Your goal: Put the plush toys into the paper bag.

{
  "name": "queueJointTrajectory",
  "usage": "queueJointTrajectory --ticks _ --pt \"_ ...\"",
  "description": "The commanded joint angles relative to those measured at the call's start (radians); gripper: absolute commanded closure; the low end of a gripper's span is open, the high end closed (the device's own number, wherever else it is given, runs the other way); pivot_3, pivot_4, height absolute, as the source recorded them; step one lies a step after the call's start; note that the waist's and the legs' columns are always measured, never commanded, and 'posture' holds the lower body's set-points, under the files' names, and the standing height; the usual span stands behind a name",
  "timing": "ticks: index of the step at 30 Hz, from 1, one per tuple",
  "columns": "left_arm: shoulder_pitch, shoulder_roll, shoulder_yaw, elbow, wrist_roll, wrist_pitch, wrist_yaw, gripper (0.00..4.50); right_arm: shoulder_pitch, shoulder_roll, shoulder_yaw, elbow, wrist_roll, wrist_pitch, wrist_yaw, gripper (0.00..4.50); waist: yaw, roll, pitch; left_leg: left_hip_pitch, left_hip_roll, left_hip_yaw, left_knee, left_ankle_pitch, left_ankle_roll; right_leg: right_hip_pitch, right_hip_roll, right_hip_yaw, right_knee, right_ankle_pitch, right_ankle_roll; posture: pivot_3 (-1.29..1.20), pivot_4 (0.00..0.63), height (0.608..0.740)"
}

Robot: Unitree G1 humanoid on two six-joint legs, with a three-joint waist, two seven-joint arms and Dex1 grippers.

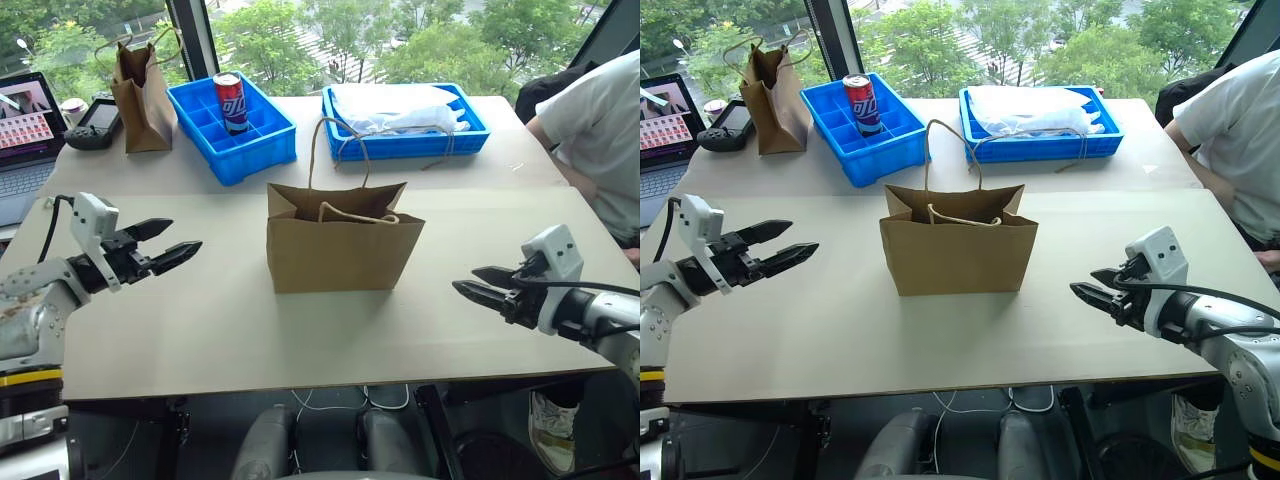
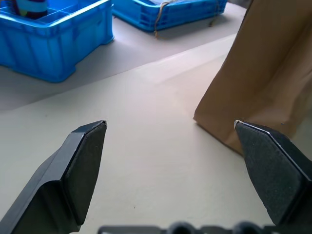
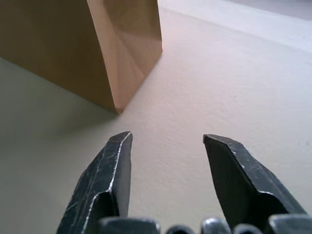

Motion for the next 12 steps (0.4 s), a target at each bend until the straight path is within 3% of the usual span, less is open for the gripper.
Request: queueJointTrajectory --ticks 1,2,6,12 --pt "0.030 -0.034 -0.006 -0.082 0.021 -0.024 0.081 0.00 0.014 0.061 -0.043 -0.020 -0.045 -0.111 -0.053 0.25 0.000 0.000 0.000 0.000 0.000 0.000 -0.001 0.000 0.000 0.000 0.000 0.000 0.000 0.000 0.000 0.00 0.150 0.740" --pt "0.036 -0.039 -0.006 -0.091 0.022 -0.024 0.094 0.00 0.020 0.070 -0.047 -0.021 -0.054 -0.120 -0.060 0.01 0.000 0.000 0.000 0.000 0.000 0.000 -0.001 0.000 0.000 0.000 -0.001 0.000 0.000 0.000 0.000 0.00 0.150 0.740" --pt "0.123 -0.087 0.004 -0.183 -0.005 -0.019 0.132 0.00 0.095 0.090 -0.093 -0.051 -0.018 -0.086 -0.058 0.01 -0.002 0.000 0.000 0.000 0.000 0.001 -0.004 0.000 0.000 -0.001 -0.001 0.000 -0.001 0.000 0.000 0.00 0.150 0.740" --pt "0.144 -0.116 -0.038 -0.194 -0.002 -0.048 0.129 0.00 0.153 0.084 -0.052 -0.031 -0.091 -0.146 -0.059 0.01 -0.003 0.000 0.000 0.002 0.000 0.001 -0.004 -0.002 -0.003 0.000 -0.002 0.000 -0.001 0.000 -0.001 0.00 0.150 0.740"
